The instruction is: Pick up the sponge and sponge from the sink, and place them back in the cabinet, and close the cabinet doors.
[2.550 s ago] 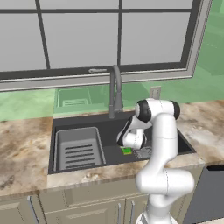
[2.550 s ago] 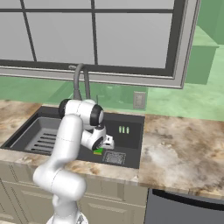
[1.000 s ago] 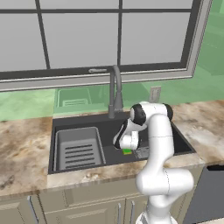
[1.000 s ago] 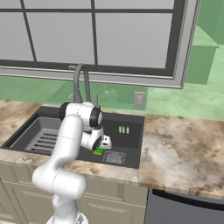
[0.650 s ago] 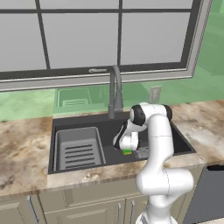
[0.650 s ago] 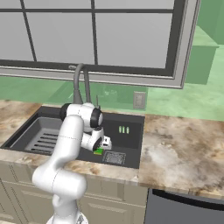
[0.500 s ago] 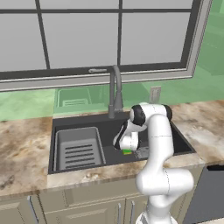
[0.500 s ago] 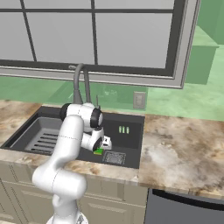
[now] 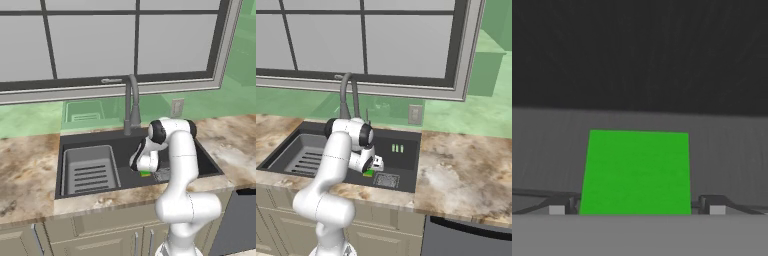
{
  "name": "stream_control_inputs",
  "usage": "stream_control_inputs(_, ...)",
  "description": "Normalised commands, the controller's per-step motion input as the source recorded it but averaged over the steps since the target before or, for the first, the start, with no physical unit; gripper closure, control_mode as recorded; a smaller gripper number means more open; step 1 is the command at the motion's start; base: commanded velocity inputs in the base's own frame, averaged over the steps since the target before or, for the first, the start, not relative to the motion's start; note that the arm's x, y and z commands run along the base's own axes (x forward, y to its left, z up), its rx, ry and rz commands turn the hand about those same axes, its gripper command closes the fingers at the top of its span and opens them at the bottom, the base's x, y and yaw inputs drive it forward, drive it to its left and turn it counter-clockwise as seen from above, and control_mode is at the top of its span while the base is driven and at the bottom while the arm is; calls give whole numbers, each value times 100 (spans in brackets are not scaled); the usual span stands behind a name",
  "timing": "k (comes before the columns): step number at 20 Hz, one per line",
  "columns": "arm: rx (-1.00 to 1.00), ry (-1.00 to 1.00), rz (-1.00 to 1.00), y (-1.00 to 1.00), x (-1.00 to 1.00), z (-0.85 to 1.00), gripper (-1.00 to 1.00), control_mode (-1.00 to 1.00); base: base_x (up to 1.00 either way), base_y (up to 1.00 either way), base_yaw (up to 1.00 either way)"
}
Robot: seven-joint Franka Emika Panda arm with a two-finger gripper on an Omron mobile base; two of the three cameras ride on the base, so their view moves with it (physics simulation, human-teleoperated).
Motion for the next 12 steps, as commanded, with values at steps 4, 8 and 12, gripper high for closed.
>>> stream_control_inputs(4,0,0,0,0,0,-27,-100,-100,0,0,0)
stream_control_inputs(8,0,0,0,3,0,-33,100,-100,0,0,0)
stream_control_inputs(12,0,0,0,0,0,-5,100,-100,0,0,0)
